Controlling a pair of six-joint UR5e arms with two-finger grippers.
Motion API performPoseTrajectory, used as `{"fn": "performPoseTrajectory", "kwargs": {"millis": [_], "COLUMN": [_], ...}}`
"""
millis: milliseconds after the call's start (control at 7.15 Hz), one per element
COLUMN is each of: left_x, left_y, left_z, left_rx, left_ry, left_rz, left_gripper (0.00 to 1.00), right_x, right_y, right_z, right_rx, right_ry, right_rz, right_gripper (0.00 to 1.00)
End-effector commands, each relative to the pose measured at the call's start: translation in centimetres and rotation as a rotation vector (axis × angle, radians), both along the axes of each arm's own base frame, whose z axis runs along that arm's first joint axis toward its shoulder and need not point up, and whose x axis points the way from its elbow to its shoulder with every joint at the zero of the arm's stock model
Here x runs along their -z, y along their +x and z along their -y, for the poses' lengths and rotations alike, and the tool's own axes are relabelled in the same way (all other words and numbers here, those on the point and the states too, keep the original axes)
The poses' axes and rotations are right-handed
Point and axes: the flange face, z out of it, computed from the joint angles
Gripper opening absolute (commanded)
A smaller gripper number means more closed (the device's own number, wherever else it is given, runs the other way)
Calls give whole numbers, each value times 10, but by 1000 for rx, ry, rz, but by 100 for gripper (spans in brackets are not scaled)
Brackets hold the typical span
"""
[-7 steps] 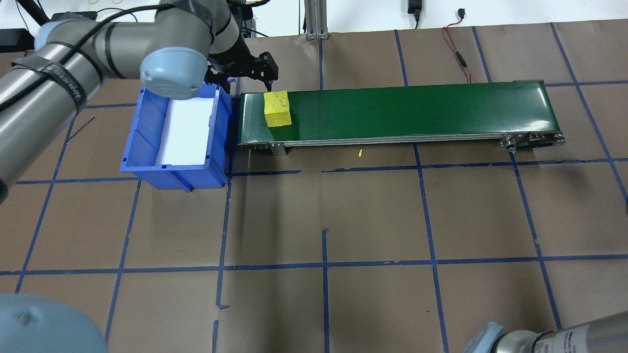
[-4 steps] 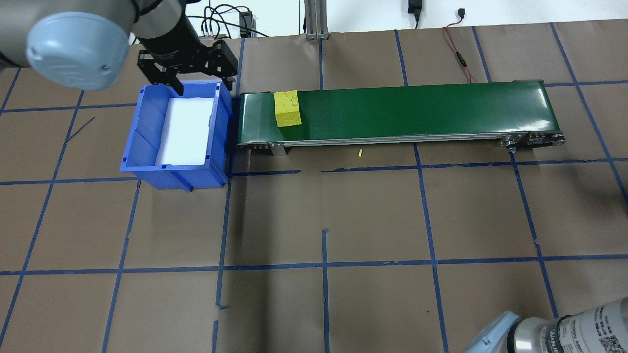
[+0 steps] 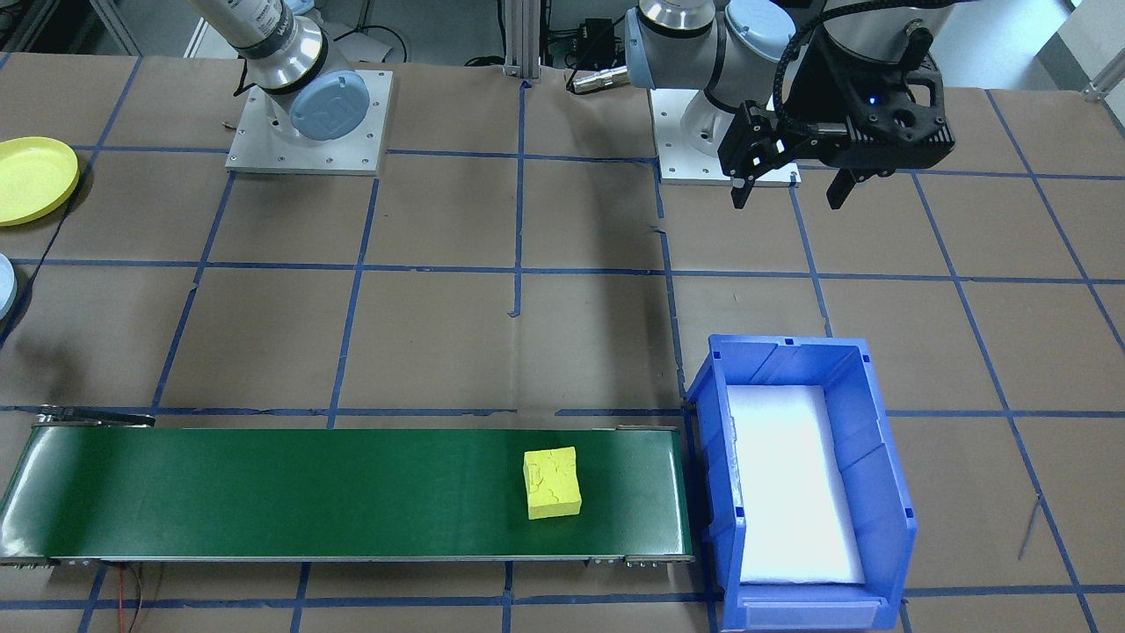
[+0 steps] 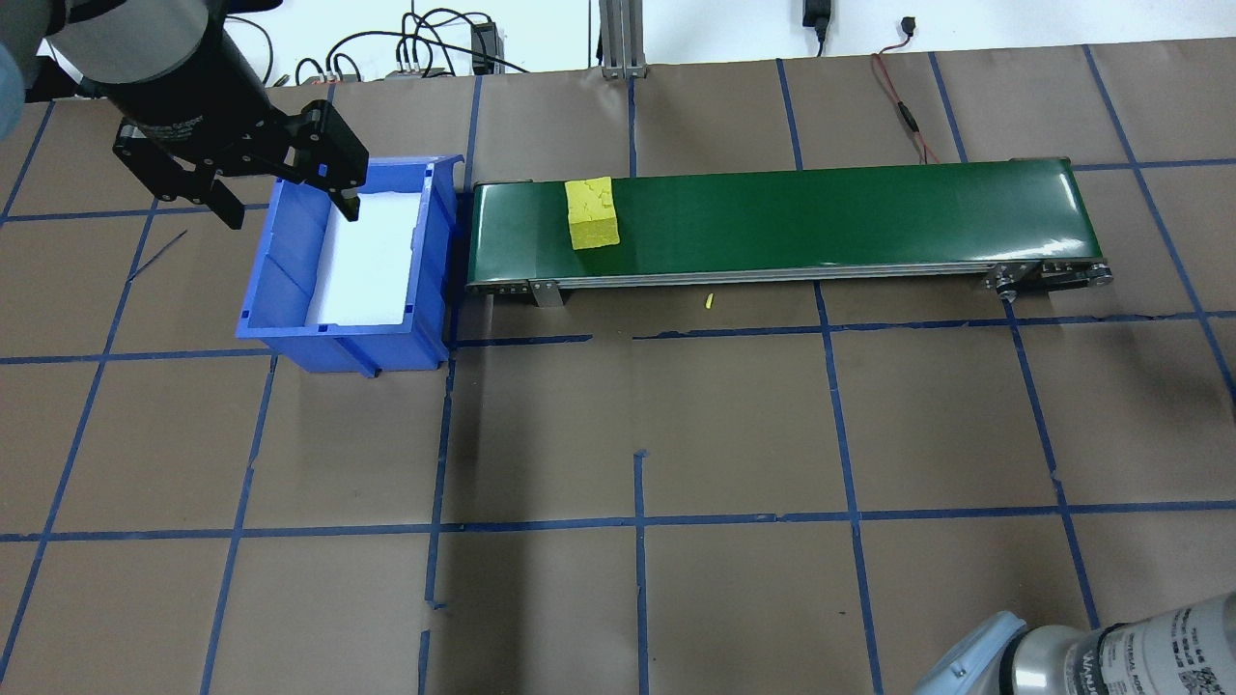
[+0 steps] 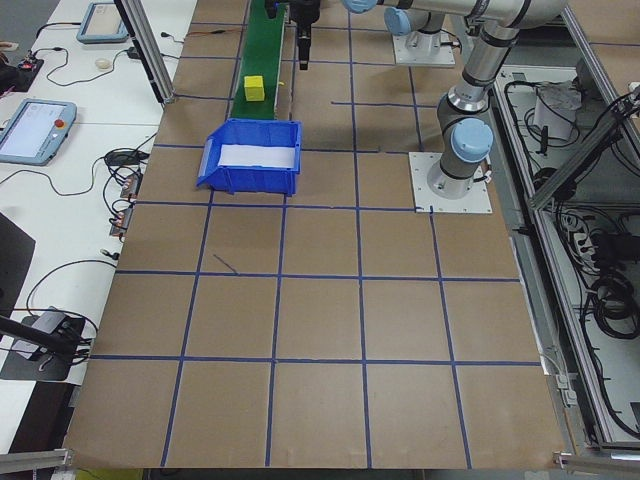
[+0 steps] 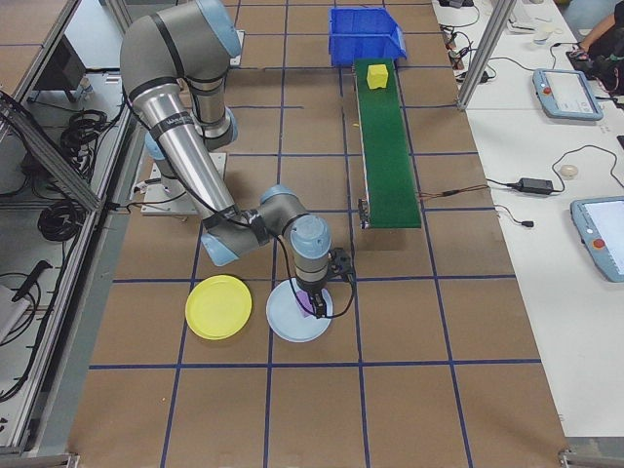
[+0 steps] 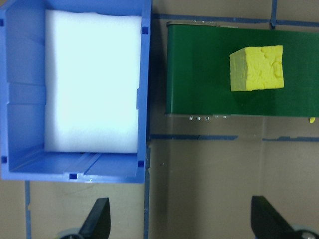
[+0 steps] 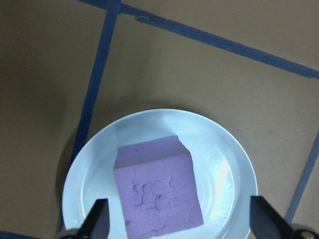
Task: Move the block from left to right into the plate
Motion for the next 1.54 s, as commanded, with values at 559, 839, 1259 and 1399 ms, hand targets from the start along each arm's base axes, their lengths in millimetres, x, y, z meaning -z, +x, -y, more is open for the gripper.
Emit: {"fn": "performPoseTrajectory", "kwargs": {"millis": [559,839,1259,1399], "left_x": [10,10,10,10], "left_y": [8,8,8,8], "left_z": [4,3,3,3], "left_rx": [-12,-13,-13,-12], "left_ry": [11,11,11,11], "left_rz": [-10,-8,-7,-7], "left_gripper": [100,100,100,100], "right_x": [-84,-77,-62,-47], "right_y": [367,406,443,446], "right_z": [163,200,223,228], "right_rx": [263,344,443,454], "right_ry": [-134,-126,-83,-66], "right_rz": [315,388,492,501], "right_gripper": [93,100,100,100]}}
